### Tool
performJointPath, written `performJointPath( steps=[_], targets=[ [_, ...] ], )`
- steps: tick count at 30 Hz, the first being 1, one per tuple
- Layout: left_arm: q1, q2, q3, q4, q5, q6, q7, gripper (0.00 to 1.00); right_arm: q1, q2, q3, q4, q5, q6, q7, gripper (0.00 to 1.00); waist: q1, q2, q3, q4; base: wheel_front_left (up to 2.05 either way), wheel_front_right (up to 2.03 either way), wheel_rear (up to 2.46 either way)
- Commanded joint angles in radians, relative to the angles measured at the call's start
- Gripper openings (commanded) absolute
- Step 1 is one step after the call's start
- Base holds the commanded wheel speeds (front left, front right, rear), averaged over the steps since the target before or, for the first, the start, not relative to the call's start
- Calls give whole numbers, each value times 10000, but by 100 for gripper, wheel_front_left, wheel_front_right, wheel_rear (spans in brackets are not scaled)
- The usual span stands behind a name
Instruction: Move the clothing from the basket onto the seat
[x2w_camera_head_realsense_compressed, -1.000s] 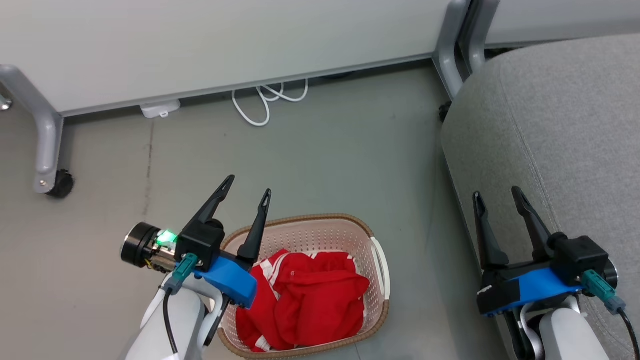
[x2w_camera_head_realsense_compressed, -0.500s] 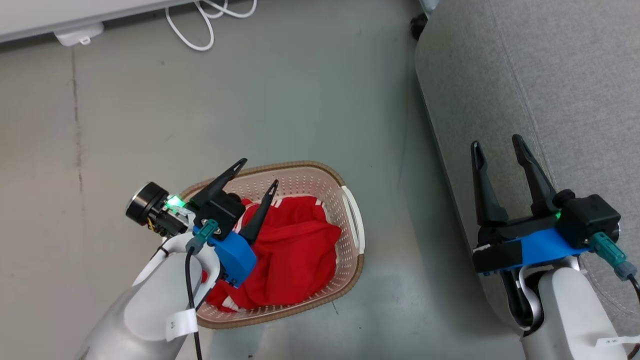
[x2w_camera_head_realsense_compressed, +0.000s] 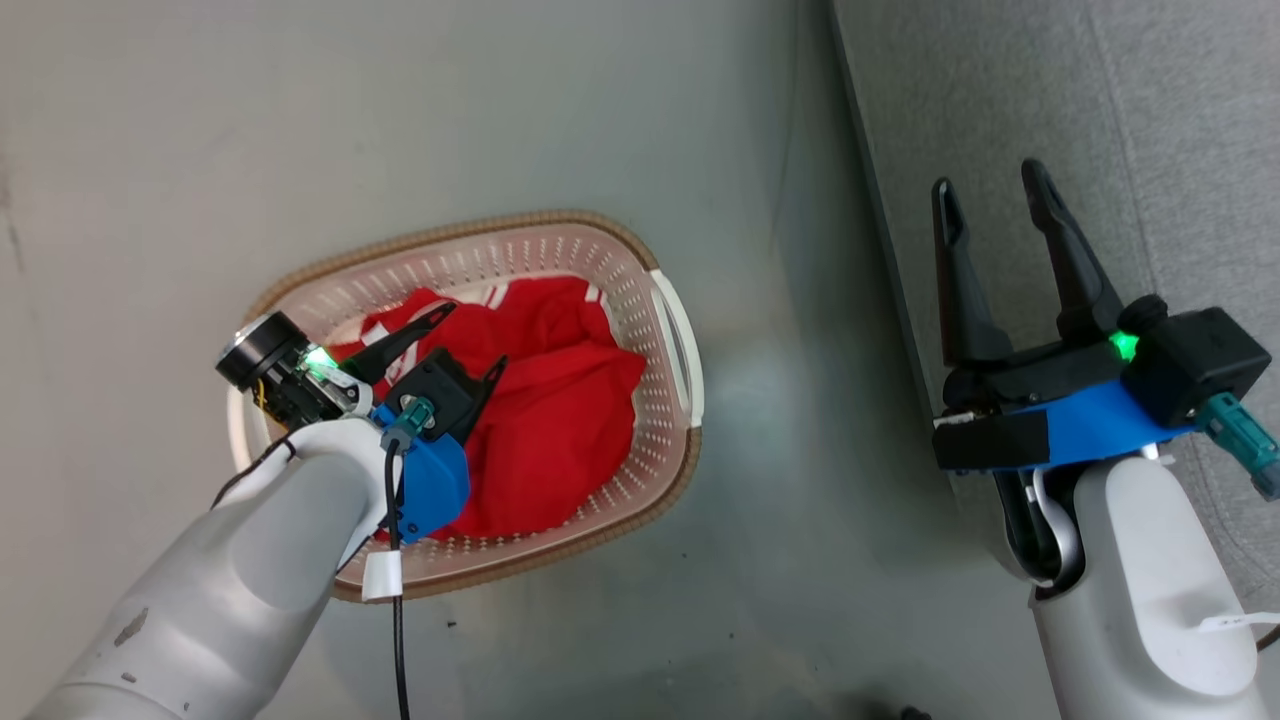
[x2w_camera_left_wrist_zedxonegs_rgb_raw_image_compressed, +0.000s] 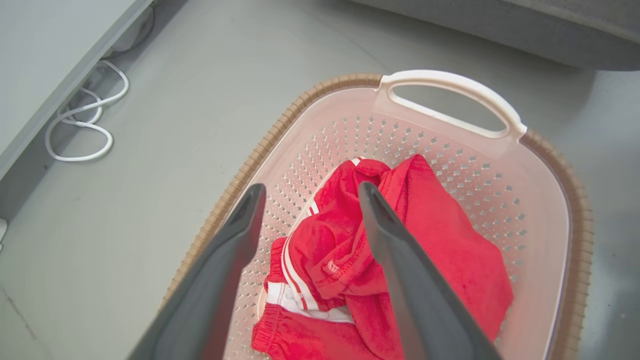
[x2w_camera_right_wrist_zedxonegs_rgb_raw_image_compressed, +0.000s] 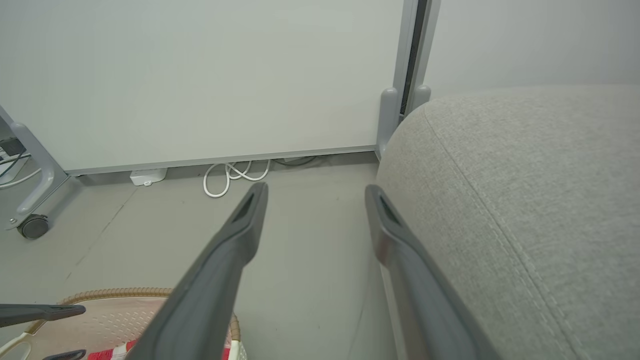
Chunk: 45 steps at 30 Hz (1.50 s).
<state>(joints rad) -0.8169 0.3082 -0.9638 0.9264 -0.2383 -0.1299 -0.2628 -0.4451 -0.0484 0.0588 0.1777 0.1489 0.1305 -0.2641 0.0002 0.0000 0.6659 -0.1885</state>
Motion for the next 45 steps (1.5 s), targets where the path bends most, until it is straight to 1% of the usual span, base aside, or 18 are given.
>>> performJointPath(
  steps=[1,10,14,24,30,31,32,33,35,45],
  targets=[
    [-302,36,-252,208,-111,-11,-30,100,-223,-34,28,-70,17,4,-7,100,-2,0,556,-193,0,0,0],
    [-1371,147,-2355,1688,-582,-11,-30,100,-762,-34,115,-324,82,4,-7,100,-2,0,1685,-474,0,0,0],
    [-1661,156,-2911,2157,-653,-11,93,100,-904,-34,138,-409,112,4,-7,100,-2,0,2076,-592,0,0,0],
    [-2221,136,-3183,2688,70,-12,258,100,-853,-34,123,-644,207,4,-7,100,-2,0,2794,-828,0,0,0],
    [-2253,-25,-3191,2944,533,-12,664,100,-731,-34,113,-744,217,4,-7,100,-2,0,2977,-871,0,0,0],
    [-2230,-48,-3192,2976,541,-12,762,86,-713,-34,115,-746,218,4,-7,100,-2,0,2986,-877,0,0,0],
    [-2212,-62,-3189,2991,635,-12,830,36,-702,-34,123,-746,229,3,-7,100,-2,0,2990,-885,0,0,0],
    [-2211,-72,-3191,2995,659,-12,831,0,-693,-34,125,-748,238,3,-7,100,-2,0,2993,-890,0,0,0],
    [-2154,-118,-3192,3007,734,-12,920,0,-675,-34,140,-743,244,4,-7,100,-2,0,2975,-891,0,0,0],
    [-2115,-221,-3190,2962,605,-12,648,0,-711,-34,67,-629,148,4,-7,100,-2,0,2742,-751,0,0,0]
  ],
)
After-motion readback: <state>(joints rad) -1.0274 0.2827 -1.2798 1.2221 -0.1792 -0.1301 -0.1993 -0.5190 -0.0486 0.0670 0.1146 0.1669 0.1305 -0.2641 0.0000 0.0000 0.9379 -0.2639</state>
